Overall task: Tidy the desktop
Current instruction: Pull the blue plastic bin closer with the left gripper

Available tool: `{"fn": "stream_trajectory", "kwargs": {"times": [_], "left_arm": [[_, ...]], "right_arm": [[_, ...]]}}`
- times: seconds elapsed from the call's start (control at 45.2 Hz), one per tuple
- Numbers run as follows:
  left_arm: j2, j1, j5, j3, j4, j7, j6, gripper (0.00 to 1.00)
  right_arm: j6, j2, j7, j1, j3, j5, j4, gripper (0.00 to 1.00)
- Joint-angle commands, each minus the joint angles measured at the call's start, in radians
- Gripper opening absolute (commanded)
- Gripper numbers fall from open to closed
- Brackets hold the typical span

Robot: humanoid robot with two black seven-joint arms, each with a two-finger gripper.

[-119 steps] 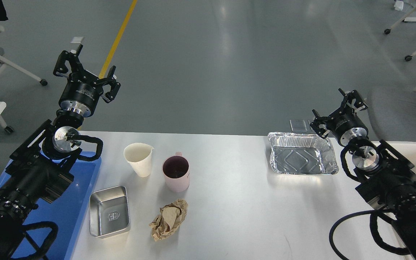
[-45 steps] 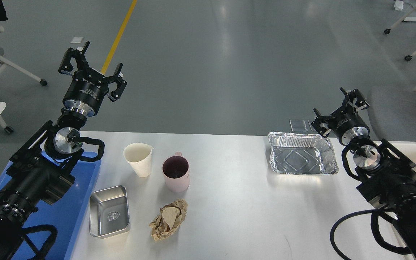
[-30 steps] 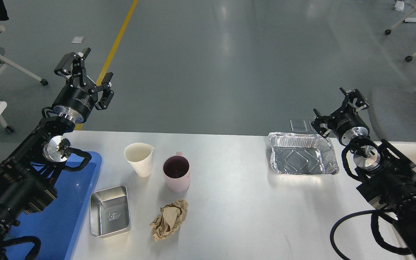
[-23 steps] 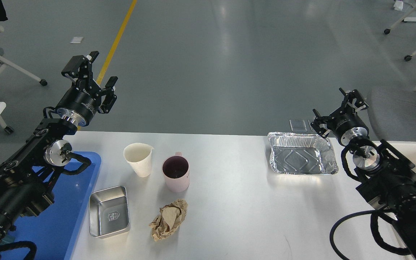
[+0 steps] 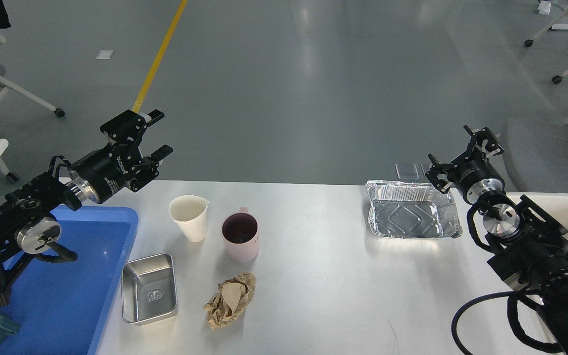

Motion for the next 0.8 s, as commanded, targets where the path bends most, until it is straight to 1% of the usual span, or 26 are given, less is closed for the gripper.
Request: {"fn": "stream_trajectory", "kwargs": {"times": [0.0, 0.066, 0.155, 0.221, 0.265, 0.376, 0.42, 0.464, 0.509, 0.553, 0.597, 0.774], "left_arm": [[0.136, 0.023, 0.002, 0.024, -0.101, -0.002, 0.001, 0.87], [0.199, 0.031, 0.002, 0.045, -0.144, -0.002, 0.043, 0.86], [0.28, 0.037, 0.002, 0.093, -0.214, -0.002, 0.125, 0.86], [0.334, 0.047, 0.002, 0.12, -0.275, -0.011, 0.185, 0.85], [0.354, 0.07, 0.004, 0.134, -0.305, -0.043, 0.237, 0.85], [0.388, 0.115, 0.031, 0.212, -0.383, -0.184, 0.422, 0.85], [0.433, 0.12, 0.062, 0.243, -0.414, -0.247, 0.474, 0.84], [0.489, 0.12, 0.118, 0.275, -0.449, -0.287, 0.495, 0.8], [0.519, 0.12, 0.151, 0.28, -0.475, -0.272, 0.49, 0.8], [0.544, 0.12, 0.152, 0.278, -0.5, -0.248, 0.476, 0.81], [0.567, 0.12, 0.152, 0.28, -0.506, -0.212, 0.455, 0.86], [0.671, 0.097, 0.159, 0.254, -0.503, -0.129, 0.315, 0.87]], "right_arm": [[0.0, 0.001, 0.0, -0.002, -0.001, 0.0, 0.006, 1.0], [0.0, 0.001, 0.0, -0.005, 0.001, 0.0, 0.006, 1.0], [0.0, 0.001, 0.0, -0.005, 0.001, 0.0, 0.009, 1.0], [0.0, 0.001, 0.0, -0.007, 0.001, 0.0, 0.016, 1.0], [0.0, 0.003, 0.0, -0.007, 0.001, 0.0, 0.018, 1.0], [0.0, 0.006, 0.0, -0.007, 0.001, 0.0, 0.024, 1.0], [0.0, 0.004, 0.0, -0.01, 0.001, 0.0, 0.035, 1.0], [-0.001, 0.004, 0.0, -0.024, 0.001, 0.0, 0.049, 1.0], [-0.001, 0.004, 0.0, -0.027, 0.001, 0.0, 0.053, 1.0], [-0.001, 0.004, 0.0, -0.03, 0.001, 0.0, 0.058, 1.0], [-0.001, 0.004, 0.0, -0.031, 0.001, 0.0, 0.061, 1.0], [-0.001, 0.006, 0.0, -0.033, 0.001, 0.0, 0.061, 1.0]]}}
